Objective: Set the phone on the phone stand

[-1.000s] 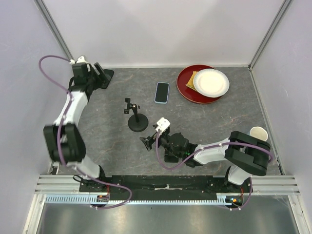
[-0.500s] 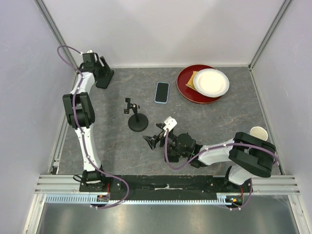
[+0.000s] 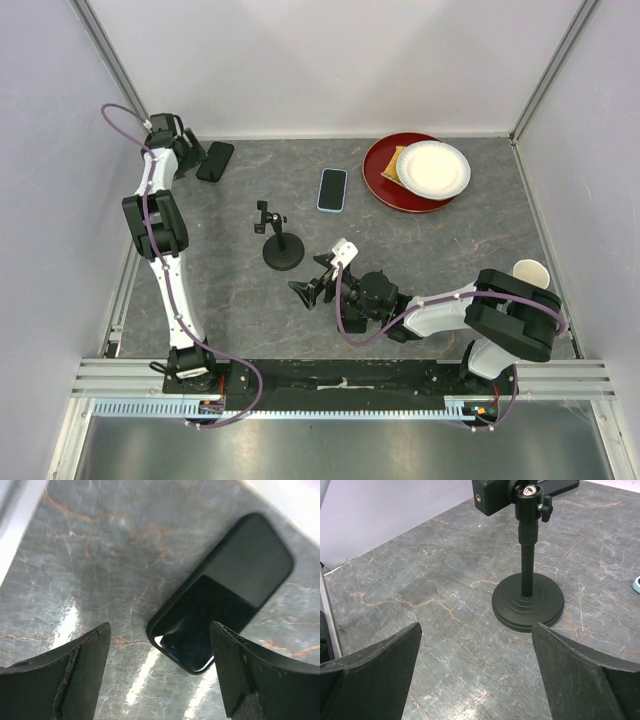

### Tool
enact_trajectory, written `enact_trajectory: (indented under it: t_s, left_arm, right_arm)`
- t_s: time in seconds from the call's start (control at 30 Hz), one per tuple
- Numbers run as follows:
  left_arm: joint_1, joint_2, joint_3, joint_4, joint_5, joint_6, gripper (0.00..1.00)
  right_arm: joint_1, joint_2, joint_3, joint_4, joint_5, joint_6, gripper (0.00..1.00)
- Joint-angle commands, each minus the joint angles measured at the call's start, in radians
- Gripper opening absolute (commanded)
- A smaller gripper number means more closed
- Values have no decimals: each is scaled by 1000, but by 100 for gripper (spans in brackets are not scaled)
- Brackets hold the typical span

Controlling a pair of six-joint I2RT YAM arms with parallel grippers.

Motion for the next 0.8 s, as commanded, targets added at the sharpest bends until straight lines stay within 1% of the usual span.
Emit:
enact_trajectory:
  t_s: [0.0, 0.17, 0.23, 0.3, 0.33, 0.43, 0.5, 0.57, 0.6, 0.63, 0.67, 0.7, 0.77]
  left_arm:
    - [-5, 43, 45, -69, 84, 11, 87]
    - [-9, 46, 28, -67, 198, -3, 88]
    - [-16, 43, 25, -63, 221, 26, 88]
    - [-29, 36, 27, -61, 210, 78, 87]
    - [-46, 33, 27, -64, 183, 141, 87]
    - [-69, 22, 20, -81, 150, 221, 87]
    - [-72, 8, 11, -99, 135, 230, 85]
    - [-71, -27, -21, -89, 118, 229, 82]
    - [-72, -44, -62, -63, 130, 238, 81]
    - [-72, -88, -91, -43, 180, 259, 80]
    - [-71, -111, -125, -12, 210, 266, 77]
    - [-72, -145, -209, 61, 236, 272, 76]
    - [-71, -217, -286, 137, 235, 260, 77]
  right_arm:
    - [-2, 12, 33, 12, -31, 19, 98]
    - [0, 17, 35, 17, -41, 23, 98]
    - [-2, 15, 35, 17, -42, 23, 98]
    - [-2, 12, 32, 17, -41, 23, 98]
    - [0, 9, 30, 17, -42, 23, 98]
    - [-2, 5, 22, 28, -36, 22, 98]
    - [-2, 3, 15, 35, -35, 22, 98]
    - [0, 3, 10, 43, -35, 22, 98]
    - [-2, 3, 10, 45, -35, 22, 98]
    - [-2, 3, 9, 48, -33, 22, 98]
    - [-2, 3, 9, 48, -35, 23, 98]
    - [0, 3, 9, 48, -33, 22, 98]
    - [0, 3, 15, 35, -33, 22, 98]
